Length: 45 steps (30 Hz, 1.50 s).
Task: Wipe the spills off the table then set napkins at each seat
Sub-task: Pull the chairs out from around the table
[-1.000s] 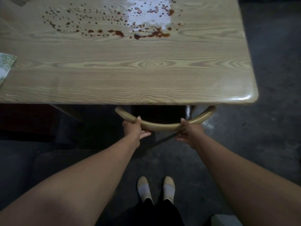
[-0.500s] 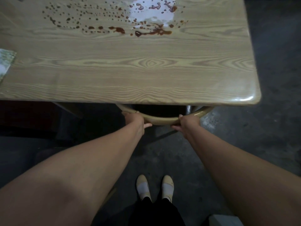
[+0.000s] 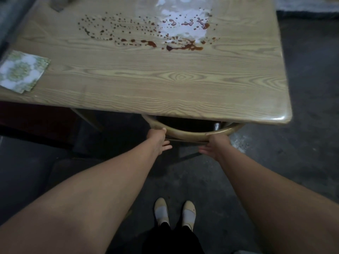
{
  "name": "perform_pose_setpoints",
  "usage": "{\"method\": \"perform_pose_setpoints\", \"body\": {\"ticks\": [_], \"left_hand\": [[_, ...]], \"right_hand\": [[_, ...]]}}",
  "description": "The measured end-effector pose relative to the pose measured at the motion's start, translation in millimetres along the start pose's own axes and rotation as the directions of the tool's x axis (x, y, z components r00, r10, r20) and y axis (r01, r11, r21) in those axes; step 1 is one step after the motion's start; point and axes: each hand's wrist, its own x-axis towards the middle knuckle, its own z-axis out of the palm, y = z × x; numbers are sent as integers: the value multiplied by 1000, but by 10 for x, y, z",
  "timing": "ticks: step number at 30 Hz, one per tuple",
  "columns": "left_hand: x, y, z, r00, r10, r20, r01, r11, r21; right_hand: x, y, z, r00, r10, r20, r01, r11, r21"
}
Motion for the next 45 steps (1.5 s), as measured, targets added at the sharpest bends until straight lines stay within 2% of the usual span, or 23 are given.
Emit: {"method": "perform_pose_setpoints", "body": {"ticks": [5,7,11,17,24,33,37,43,45], "left_hand": [[-522,-115,-298,996,52,75,-55,998,33],[-704,-171,-457,992,101,79,-109,989,102],[-1090,-409,-832,977,213,21,-214,965,150],[-1488,-913,-1389,959,279,-43,-269,950,157],[-1735,-1345,-2235,955,221,-198,-202,973,112],[-1719,-1739,-3468,929,121,-349,-122,992,20],[-1656,-1934,-4265,906,95,-412,-101,995,7],[-1559,-2097,-5390,888,0,-460,-50,994,-97],[-1499,-2157,-5678,870,-3,-492,-40,996,-78]], "right_hand": [[-542,210,-104,993,-35,109,52,986,-158],[-704,284,-147,991,-31,128,55,980,-189],[-1057,451,-141,977,-57,204,112,957,-268],[-1375,812,30,944,-44,326,183,893,-411],[-1867,1185,559,905,56,423,212,801,-560],[-2417,1901,1402,870,97,483,281,708,-648],[-2684,2541,1891,876,145,460,231,711,-664],[-3007,3476,2493,859,296,417,50,763,-644],[-3086,3759,2706,853,341,394,-21,777,-629]]}}
